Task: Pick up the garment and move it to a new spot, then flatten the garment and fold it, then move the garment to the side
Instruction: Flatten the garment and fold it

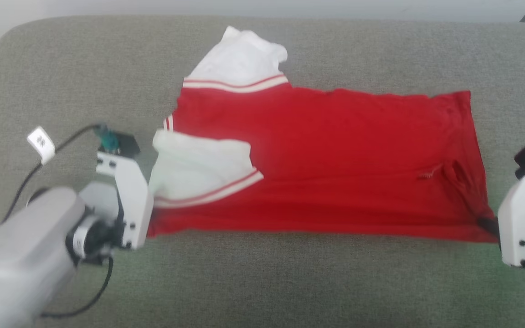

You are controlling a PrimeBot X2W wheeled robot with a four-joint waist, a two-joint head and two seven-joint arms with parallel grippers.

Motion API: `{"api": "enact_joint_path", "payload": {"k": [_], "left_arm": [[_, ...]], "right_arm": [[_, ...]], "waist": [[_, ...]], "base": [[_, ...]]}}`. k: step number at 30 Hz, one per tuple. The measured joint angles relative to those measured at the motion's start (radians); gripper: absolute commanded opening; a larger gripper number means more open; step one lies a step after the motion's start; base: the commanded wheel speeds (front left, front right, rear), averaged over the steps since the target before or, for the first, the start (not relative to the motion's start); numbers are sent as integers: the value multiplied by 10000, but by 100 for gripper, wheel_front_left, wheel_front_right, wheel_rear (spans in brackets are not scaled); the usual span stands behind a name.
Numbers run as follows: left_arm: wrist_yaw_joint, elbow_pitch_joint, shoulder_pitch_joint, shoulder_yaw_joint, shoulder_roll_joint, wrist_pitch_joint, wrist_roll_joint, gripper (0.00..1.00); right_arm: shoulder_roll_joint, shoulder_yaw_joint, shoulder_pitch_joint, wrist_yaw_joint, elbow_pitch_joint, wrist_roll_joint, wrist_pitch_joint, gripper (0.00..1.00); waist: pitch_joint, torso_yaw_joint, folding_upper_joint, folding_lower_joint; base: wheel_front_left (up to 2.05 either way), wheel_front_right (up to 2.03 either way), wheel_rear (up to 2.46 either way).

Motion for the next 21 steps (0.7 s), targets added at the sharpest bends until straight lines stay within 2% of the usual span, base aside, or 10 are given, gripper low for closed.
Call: {"api": "enact_joint_path", "payload": {"k": [4, 5, 9, 11, 12, 13, 14, 15, 18, 21], "left_arm": [[792, -1480, 755, -2, 621, 150, -242, 0], [792, -1480, 755, -2, 621, 150, -242, 0], [1313, -2299, 1361, -58, 878, 196, -334, 0], [1425, -2362, 1518, -61, 895, 67, -357, 45], [1423, -2357, 1552, -75, 890, 6, -349, 83], [1406, -2334, 1552, -115, 888, -46, -272, 100], [1388, -2284, 1555, -167, 890, -111, -198, 100], [1381, -2240, 1555, -182, 878, -113, -190, 100], [1377, -2255, 1553, -167, 840, -100, -209, 100], [1423, -2435, 1448, -161, 1081, 36, -128, 100]], "right_arm": [[163, -362, 557, 0, -362, 6, 236, 0], [163, -362, 557, 0, -362, 6, 236, 0], [435, -520, 918, -2, -366, -23, 274, 0], [646, -529, 965, -2, -295, -75, 173, 0], [704, -495, 963, -2, -238, -130, 77, 0], [746, -479, 958, -2, -127, -207, 4, 29], [828, -487, 955, -2, -29, -228, -104, 91], [911, -497, 945, -2, 52, -278, -234, 100], [1024, -441, 934, -2, 278, -370, -345, 100], [1068, -489, 910, -4, 282, -445, -516, 100]], "waist": [[-11, 14, 0, 0], [-11, 14, 0, 0], [25, -16, 0, 0], [35, -55, 0, 0], [34, -75, 0, 0], [17, -91, 0, 0], [-7, -113, 0, 0], [-38, -130, 0, 0], [-179, -176, 0, 0], [-329, -244, 0, 0]], "base": [[0, 0, 0], [0, 0, 0], [0, 0, 0], [0, 0, 0], [0, 0, 0], [0, 0, 0], [0, 0, 0], [0, 0, 0], [0, 0, 0], [0, 0, 0]]}}
